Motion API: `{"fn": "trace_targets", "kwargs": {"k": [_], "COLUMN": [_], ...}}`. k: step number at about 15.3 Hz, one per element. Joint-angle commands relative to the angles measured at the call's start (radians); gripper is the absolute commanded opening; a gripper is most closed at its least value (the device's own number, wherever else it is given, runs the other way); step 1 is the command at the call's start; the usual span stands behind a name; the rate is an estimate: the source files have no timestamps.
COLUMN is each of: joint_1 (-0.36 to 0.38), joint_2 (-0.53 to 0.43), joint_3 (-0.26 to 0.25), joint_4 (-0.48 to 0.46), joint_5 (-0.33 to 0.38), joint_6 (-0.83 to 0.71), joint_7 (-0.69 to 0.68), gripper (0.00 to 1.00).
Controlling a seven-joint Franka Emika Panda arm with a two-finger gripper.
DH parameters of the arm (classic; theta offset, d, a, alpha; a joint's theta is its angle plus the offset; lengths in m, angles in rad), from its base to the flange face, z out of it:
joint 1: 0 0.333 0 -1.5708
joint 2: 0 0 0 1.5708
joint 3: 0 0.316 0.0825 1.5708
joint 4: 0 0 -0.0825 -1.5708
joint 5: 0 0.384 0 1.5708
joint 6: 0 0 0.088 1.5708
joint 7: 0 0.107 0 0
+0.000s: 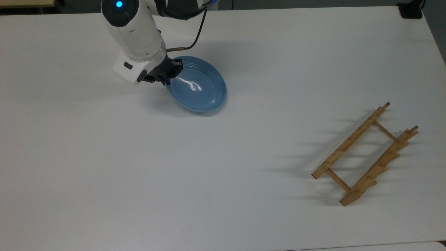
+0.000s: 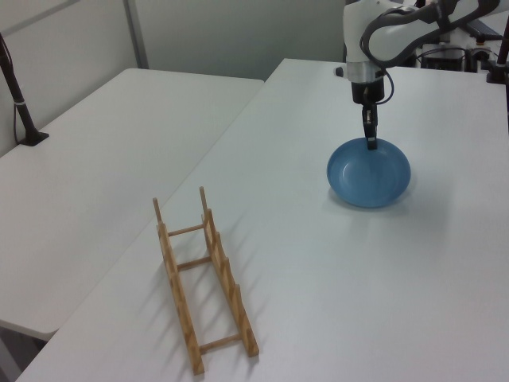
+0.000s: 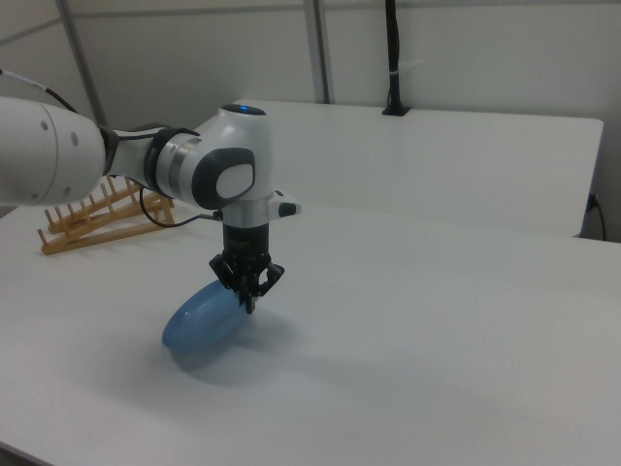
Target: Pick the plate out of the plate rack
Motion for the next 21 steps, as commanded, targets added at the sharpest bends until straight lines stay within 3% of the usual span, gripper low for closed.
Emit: {"fn": "trace_targets", "kwargs": {"k": [1, 2, 4, 7, 13, 16, 18, 21], "joint_1": [-0.006, -0.006, -0.012, -0.014, 0.049, 0.101, 0.165, 0.299], "joint_2": [-0.02, -0.024, -0.031, -0.075, -0.173, -0.237, -0.288, -0.333], "joint_3": [-0.009, -0.009, -0.011, -0.013, -0.013, -0.022, -0.08, -0.209], "joint_4": [-0.011, -0.009, 0.017, 0.038, 0.173, 0.204, 0.206, 0.204], "joint_5": [0.015, 0.015, 0.02, 0.027, 0.021, 0.014, 0.021, 0.026], "joint_6": [0.028, 0.028, 0.025, 0.013, -0.143, -0.248, -0.314, -0.334], "joint_7": [-0.025, -0.024, -0.01, 0.007, 0.422, 0.484, 0.485, 0.485], "gripper": [0.6, 0.65, 0.99, 1.0, 1.0, 1.0, 1.0, 1.0]}}
